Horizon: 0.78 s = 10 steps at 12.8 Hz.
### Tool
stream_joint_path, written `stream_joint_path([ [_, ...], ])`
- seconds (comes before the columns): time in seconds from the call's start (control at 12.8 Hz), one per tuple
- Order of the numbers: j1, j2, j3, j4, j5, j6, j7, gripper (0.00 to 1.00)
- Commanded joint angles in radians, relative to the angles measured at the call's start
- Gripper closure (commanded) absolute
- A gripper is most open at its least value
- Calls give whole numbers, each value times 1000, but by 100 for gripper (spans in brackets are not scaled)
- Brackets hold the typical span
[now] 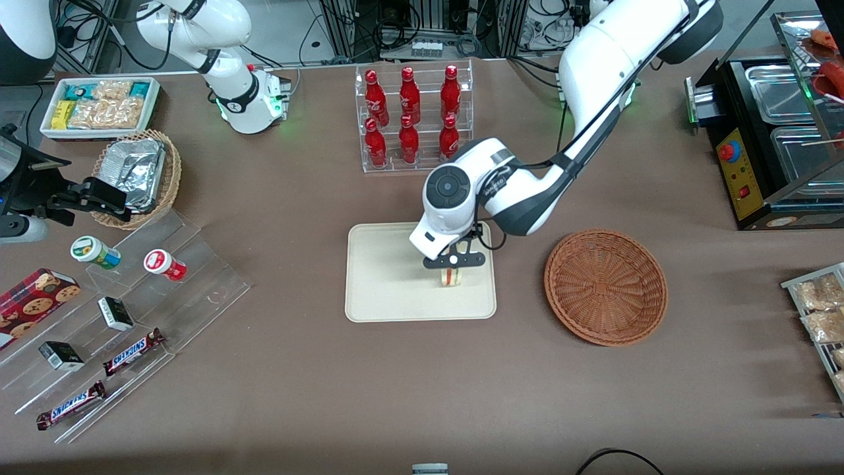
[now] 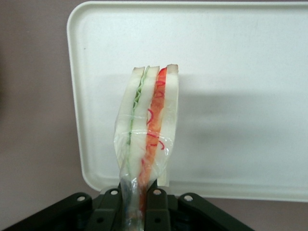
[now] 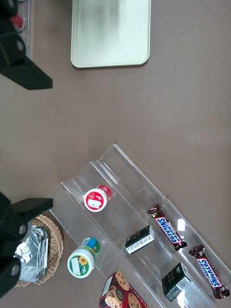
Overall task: Place sandwich from basket to tray
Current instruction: 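Lower the sandwich onto the tray and open the left gripper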
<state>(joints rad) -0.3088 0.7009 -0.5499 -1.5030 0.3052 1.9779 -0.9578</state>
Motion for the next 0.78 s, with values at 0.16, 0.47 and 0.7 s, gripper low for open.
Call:
stream_joint_path([
  [0.16,-30,58,7,50,66,3,-84,100],
  [0.47,-32,63,8,50,66,25,-98,100],
  [0.7,-44,83,8,59,78,39,-107,100],
])
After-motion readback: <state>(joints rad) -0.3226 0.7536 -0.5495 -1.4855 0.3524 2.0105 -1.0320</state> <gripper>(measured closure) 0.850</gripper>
